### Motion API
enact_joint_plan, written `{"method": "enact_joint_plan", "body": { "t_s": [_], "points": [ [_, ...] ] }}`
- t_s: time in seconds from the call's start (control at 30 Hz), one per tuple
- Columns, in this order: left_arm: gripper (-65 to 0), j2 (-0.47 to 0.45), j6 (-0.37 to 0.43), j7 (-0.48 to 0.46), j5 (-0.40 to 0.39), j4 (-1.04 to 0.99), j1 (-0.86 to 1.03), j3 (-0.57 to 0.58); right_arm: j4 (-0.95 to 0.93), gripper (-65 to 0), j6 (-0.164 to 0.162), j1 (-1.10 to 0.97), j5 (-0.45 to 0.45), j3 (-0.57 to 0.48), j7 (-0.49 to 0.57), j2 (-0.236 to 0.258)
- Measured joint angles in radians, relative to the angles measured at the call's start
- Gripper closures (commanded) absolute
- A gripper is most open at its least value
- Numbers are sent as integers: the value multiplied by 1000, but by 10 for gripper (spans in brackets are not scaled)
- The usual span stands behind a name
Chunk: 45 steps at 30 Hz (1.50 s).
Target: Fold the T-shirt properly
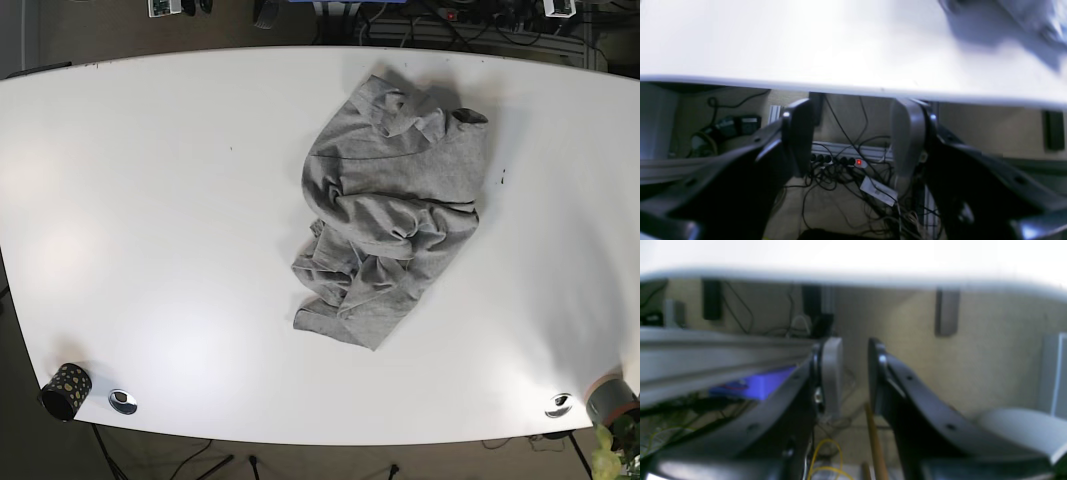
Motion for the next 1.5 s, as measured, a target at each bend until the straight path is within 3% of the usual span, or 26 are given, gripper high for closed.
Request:
{"method": "enact_joint_plan", "body": {
  "t_s": [0.2,0.37,0.47,0.53,0.63,0.73,0.93,1.17,1.33,1.5],
  "points": [
    [-342,2,1,2,-16,-2,-67,-3,-3,-124,4,102,0,5,-6,0],
    [-437,2,-1,0,-16,0,-140,-3,-3,-132,9,197,8,-4,-8,-2],
    [-478,3,1,3,-16,-1,-178,-1,-3,-135,5,258,68,-44,-8,5],
    [-478,3,1,3,-16,-1,-205,1,-3,-173,8,284,92,-68,-10,10],
    [-478,0,-1,3,-16,-1,-248,1,-3,-306,5,332,111,-99,-11,10],
    [-478,-3,2,4,-16,-3,-288,1,-3,-393,4,386,112,-135,-13,12],
    [-478,-104,-3,6,-16,-5,-354,60,-6,-384,8,532,119,-238,-172,4],
    [-478,-153,-7,6,-12,-7,-416,115,-9,-392,6,712,122,-295,-304,-16],
    [-478,-178,-3,6,-12,-8,-424,115,-45,-393,9,815,123,-310,-355,-53],
    [-478,-177,-2,7,-12,-10,-423,113,-142,-393,26,906,121,-342,-370,-45]
  ]
}}
